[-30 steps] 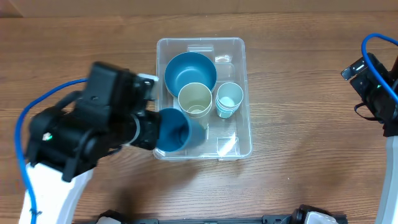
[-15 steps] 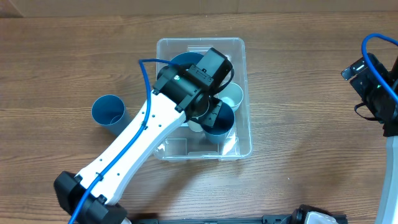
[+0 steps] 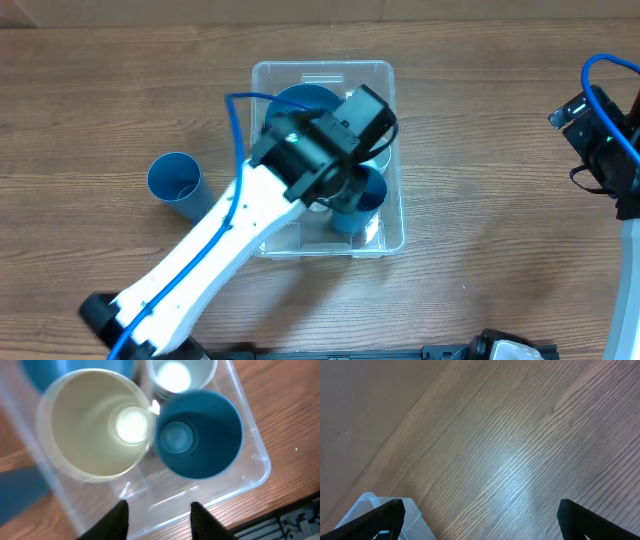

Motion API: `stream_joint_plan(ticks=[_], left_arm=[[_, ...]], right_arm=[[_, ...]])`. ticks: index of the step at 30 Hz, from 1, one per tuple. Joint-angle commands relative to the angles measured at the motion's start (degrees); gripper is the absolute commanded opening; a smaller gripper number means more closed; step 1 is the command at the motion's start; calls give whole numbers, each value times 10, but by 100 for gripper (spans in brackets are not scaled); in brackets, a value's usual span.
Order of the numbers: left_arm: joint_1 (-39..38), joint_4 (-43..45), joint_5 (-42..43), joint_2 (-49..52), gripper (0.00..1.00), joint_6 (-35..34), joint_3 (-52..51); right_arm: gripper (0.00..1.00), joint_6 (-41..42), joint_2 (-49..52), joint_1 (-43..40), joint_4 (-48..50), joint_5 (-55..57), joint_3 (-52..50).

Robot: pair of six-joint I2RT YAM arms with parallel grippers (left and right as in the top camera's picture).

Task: Pack container
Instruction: 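Place the tall blue cup upright in the bin's near corner, then grasp the second tall blue cup with the left gripper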

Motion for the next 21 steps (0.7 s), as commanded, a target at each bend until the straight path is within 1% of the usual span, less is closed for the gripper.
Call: stream_joint_plan(ticks=[1,2,3,4,5,7,8,10,12,14,15,18,19,21], left_arm=[[45,-37,-85,-71,53,-15,53],[76,-47,-91,-85,58,-17,56],[128,-58,-90,-100,68,-17,56],[172,-72,-90,-107,76,-17,56],[234,-94,-91,-109,77,-17,55],[328,-110,-89,-106,80,-17,49],[369,-105,-85,-104,83,-17,42],[445,-81,-62,-101,87,-17,17],[498,-51,-26,-97,88,-15,-21],[528,-21,9,-90,82,5,-77],[533,-1,8,-87,79,5,-123],[533,70,6,-84,77,5,-210],[534,89,9,-84,75,4,-237],[538,114,7,-84,66,2,-281]], right_arm=[[100,2,-3,-3,2,3,4],[100,2,-3,-3,2,3,4],[100,2,-3,-3,2,3,4],[100,2,-3,-3,2,3,4],[100,2,-3,-3,2,3,4],[100,2,-3,-3,2,3,4],[100,2,-3,-3,2,3,4],[100,2,-3,-3,2,3,4],[100,2,-3,-3,2,3,4],[100,2,-3,-3,2,3,4],[100,2,-3,-3,2,3,4],[100,2,-3,-3,2,3,4],[100,2,-3,-3,2,3,4],[100,2,-3,-3,2,3,4]])
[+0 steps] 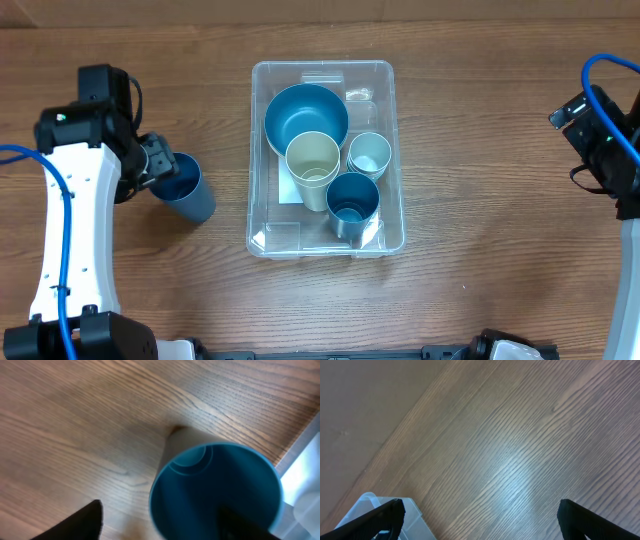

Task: Pack container
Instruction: 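Grasp the second tall blue cup with the left gripper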

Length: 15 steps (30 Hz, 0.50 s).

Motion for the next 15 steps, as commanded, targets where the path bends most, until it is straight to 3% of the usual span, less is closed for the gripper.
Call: stream_joint_plan(ticks=[1,2,3,4,5,8,11,15], left_arm=[[9,33,7,-2,64,5,-68],[12,39,7,-2,59,6,-80],[13,51,9,-2,47,6,-104],[13,60,10,-2,16,-1,-115],[13,63,11,-2,4,-3,-115],[11,30,24,-8,4,9,-54],[-12,-88,22,-16,4,50,123],[-138,-199,22,-21,4,99,355]], right_arm=[[100,3,-3,-3,2,3,4],[100,3,-3,-3,2,3,4],[100,3,-3,-3,2,3,4],[100,3,-3,-3,2,3,4],[100,3,-3,-3,2,3,4],[100,2,-3,-3,2,3,4],[100,3,-3,-3,2,3,4],[100,3,-3,-3,2,3,4]])
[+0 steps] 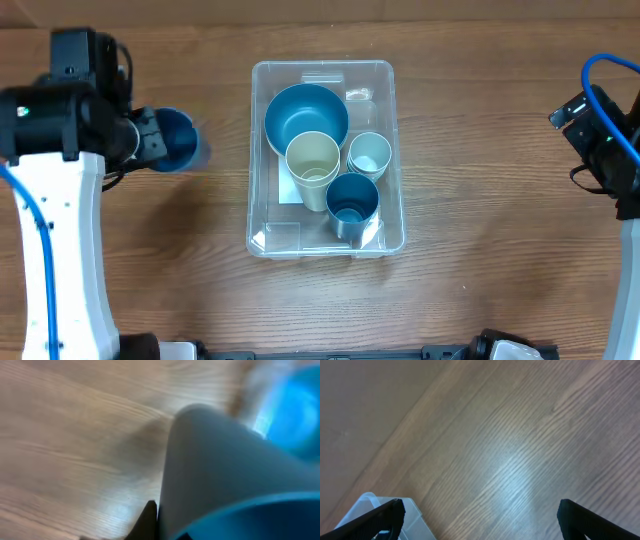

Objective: Pack container

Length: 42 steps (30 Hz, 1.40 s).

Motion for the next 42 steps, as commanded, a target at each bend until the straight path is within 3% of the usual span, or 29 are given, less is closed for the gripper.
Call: stream_joint_plan(ticks=[1,5,10,15,18,24,25,27,33,37,39,42], left_arm=[[-131,-42,7,-15,4,62,143],[-314,-36,4,-16,4,81,169],[-445,-23,2,-14,4,85,166],[-461,5,0,15,4,85,118],[-461,8,-50,51,4,79,115],[-461,4,-21,115,4,81,115],[-461,5,-21,119,9,81,115],[-461,9,-21,119,28,80,115],[-456,1,-29,118,49,59,134],[-396,-48,-150,103,82,-6,203],[-353,-47,-148,86,99,-5,228],[-322,-48,-148,67,100,-5,229]], right_arm=[[100,2,-3,-3,3,3,4],[100,2,-3,-3,3,3,4],[100,2,-3,-3,3,3,4],[100,2,-3,-3,3,3,4],[100,2,-3,-3,3,3,4],[100,2,-3,-3,3,3,4],[100,2,-3,-3,3,3,4],[100,2,-3,-3,3,3,4],[100,2,-3,-3,3,3,4],[100,2,-3,-3,3,3,4],[100,2,-3,-3,3,3,4],[100,2,-3,-3,3,3,4]])
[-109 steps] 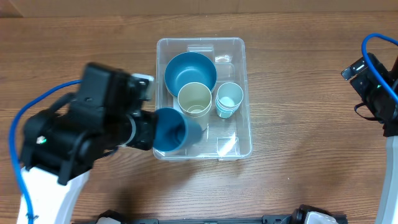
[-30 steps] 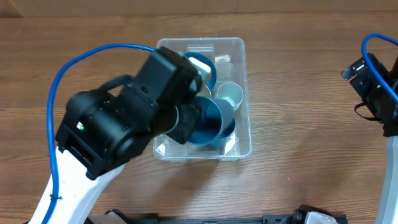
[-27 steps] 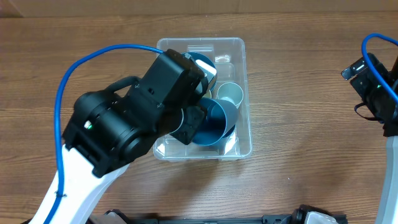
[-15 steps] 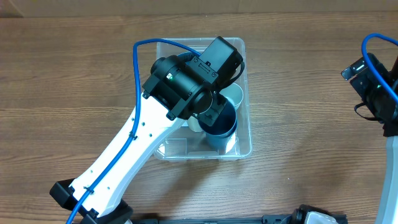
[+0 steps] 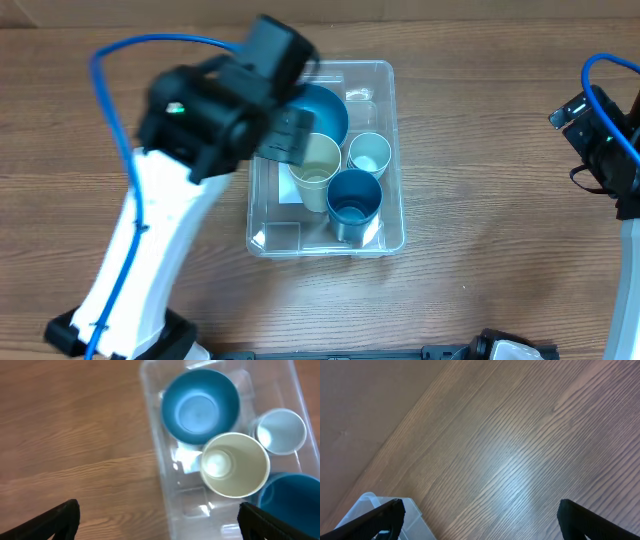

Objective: Pack container

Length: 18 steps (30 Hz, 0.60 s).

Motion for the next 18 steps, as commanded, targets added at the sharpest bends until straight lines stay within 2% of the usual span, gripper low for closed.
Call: stream_joint_plan(ticks=[1,9,15,18], left_arm=[[16,-3,-18,-27,100,-14,17],[15,0,12,-26,100,-14,17],[24,70,-20,-27,100,19,17],[28,165,18,-44,100,94,17]], right_arm=[[100,2,-3,-3,2,3,4],[100,2,-3,-3,2,3,4],[100,2,-3,-3,2,3,4],[100,2,-3,-3,2,3,4]])
